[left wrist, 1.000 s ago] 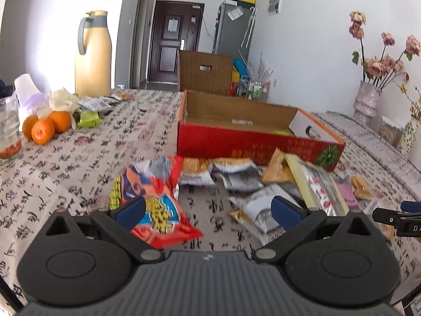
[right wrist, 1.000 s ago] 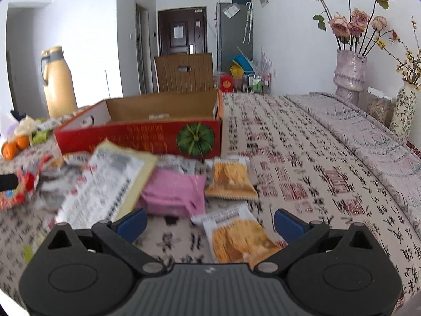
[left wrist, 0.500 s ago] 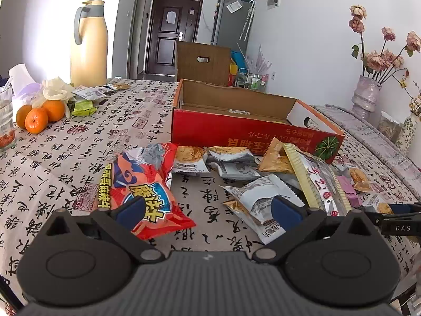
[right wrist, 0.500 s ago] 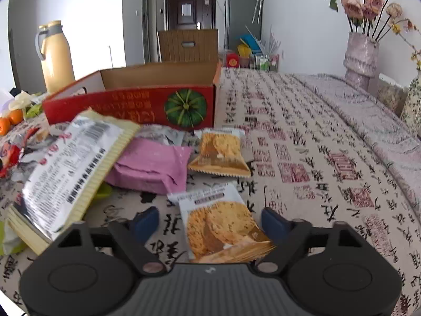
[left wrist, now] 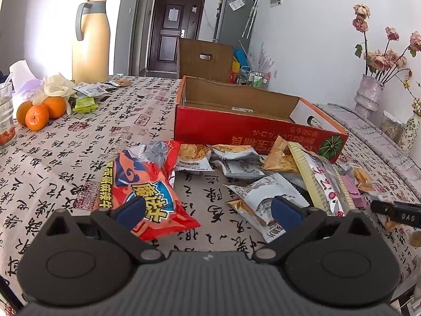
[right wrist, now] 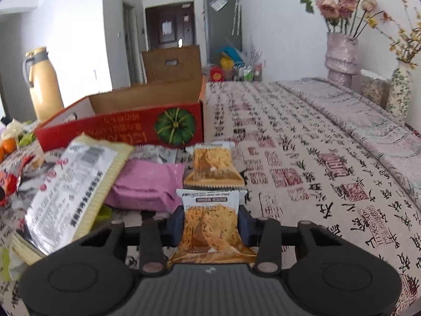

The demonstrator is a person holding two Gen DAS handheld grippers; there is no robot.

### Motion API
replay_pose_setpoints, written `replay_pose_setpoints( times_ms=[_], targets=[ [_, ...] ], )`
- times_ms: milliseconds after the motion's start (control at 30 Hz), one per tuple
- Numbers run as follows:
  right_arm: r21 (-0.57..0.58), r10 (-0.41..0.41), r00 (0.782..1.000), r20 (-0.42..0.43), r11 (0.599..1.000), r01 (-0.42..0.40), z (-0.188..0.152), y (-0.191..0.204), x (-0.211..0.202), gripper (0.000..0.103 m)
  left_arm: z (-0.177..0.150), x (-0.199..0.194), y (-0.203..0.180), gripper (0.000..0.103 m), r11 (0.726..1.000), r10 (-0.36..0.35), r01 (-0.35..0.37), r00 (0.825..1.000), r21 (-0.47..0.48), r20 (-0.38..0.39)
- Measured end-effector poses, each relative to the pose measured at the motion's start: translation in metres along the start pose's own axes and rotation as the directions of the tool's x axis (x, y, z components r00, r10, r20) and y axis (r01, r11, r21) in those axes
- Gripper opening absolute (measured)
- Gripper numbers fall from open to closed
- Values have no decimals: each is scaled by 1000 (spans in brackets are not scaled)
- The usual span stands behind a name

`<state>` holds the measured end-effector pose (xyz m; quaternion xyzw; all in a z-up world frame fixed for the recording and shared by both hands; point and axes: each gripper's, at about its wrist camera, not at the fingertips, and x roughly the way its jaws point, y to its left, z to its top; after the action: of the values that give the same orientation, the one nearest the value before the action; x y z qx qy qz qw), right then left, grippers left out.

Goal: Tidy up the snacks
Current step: 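Grasp the cracker packet with the right tool while the left tool grasps the orange chip bag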

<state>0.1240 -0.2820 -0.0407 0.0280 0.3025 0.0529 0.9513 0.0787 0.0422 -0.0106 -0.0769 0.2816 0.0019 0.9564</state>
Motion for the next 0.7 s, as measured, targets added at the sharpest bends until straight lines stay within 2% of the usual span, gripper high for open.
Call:
replay_pose_setpoints(
  times_ms=[167, 333, 533, 700],
  targets=[
    [61, 17, 998, 62, 998, -21, 6, 0, -10, 40, 3, 3, 6, 103, 1000, 30, -30, 1000, 10, -8],
    [62, 14, 997, 72, 998, -18, 8, 3, -13, 40, 8, 14, 16, 103, 995, 95, -95, 995, 7, -25],
    [73, 8, 997, 77, 997, -13, 7, 3, -12, 40, 22, 35, 29, 103, 982, 187, -184, 980, 45, -64],
    [87, 0, 997, 74, 996, -6, 5, 2, -11, 40, 30, 49, 36, 103, 973, 228, -222, 970, 69, -90]
  ],
)
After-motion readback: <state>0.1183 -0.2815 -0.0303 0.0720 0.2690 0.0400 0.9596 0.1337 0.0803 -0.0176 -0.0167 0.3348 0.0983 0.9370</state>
